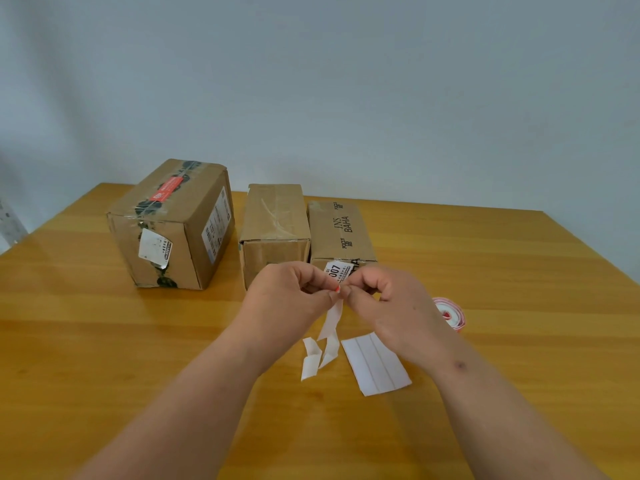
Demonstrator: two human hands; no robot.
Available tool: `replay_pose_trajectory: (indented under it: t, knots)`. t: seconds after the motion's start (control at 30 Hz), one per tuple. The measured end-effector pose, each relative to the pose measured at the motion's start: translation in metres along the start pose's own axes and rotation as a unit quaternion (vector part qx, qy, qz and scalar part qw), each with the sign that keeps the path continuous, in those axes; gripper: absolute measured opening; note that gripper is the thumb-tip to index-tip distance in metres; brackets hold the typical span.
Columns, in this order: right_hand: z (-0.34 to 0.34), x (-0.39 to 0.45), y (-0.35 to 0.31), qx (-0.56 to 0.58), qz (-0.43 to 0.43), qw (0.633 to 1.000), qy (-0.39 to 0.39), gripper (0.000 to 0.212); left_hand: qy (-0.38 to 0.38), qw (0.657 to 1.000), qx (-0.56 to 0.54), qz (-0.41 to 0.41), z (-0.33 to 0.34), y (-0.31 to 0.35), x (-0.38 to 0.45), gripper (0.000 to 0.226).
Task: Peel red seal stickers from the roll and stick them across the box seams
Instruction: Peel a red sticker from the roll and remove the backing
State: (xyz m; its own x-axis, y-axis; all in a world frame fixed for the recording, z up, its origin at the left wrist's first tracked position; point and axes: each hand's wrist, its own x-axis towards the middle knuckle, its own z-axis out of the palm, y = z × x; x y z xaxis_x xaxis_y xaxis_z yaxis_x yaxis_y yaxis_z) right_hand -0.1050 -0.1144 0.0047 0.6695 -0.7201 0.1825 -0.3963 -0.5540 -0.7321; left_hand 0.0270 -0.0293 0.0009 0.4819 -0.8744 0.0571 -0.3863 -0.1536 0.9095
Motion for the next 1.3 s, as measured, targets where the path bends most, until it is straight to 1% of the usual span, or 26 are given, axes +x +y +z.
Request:
replay_pose_trajectory:
  t: [0.27, 0.4, 0.5, 0.57, 0.73, 0.87, 1.0, 1.07, 1.17, 1.3]
  knots:
    - [0.003, 0.002, 0.003, -0.011, -0.018, 0.999, 0.024, 0.019, 0.007, 1.0, 0.01, 0.01, 0.001, 0.001, 0.001, 0.007]
    - [0.006, 0.003, 0.007, -0.032, -0.031, 0.999, 0.032, 0.019, 0.011, 0.995, 0.088, 0.045, 0.001, 0.001, -0.001, 0.01]
    - [0.007, 0.004, 0.009, -0.047, -0.038, 0.998, 0.033, 0.018, -0.001, 0.977, 0.201, 0.075, -0.001, 0.004, 0.0, 0.013]
    - [0.007, 0.005, 0.009, -0.054, -0.046, 0.997, 0.027, 0.017, -0.01, 0.965, 0.247, 0.086, -0.004, 0.007, 0.0, 0.015]
    - [0.007, 0.005, 0.009, -0.06, -0.063, 0.996, 0.036, 0.02, -0.011, 0.958, 0.272, 0.094, -0.005, 0.011, 0.001, 0.019]
    - [0.007, 0.006, 0.009, -0.063, -0.055, 0.996, 0.042, 0.021, -0.007, 0.952, 0.288, 0.103, -0.002, 0.012, 0.0, 0.02]
    - [0.008, 0.006, 0.009, -0.061, -0.048, 0.996, 0.043, 0.02, -0.002, 0.951, 0.288, 0.108, -0.001, 0.01, 0.001, 0.021]
    - [0.008, 0.006, 0.009, -0.055, -0.046, 0.996, 0.044, 0.02, -0.004, 0.959, 0.266, 0.096, 0.0, 0.008, 0.002, 0.02]
    - [0.007, 0.007, 0.01, -0.047, -0.043, 0.997, 0.047, 0.02, -0.014, 0.976, 0.208, 0.061, 0.0, 0.005, 0.004, 0.018]
    - [0.006, 0.007, 0.009, -0.046, -0.045, 0.997, 0.045, 0.021, -0.03, 0.993, 0.111, 0.039, -0.002, 0.0, 0.005, 0.021]
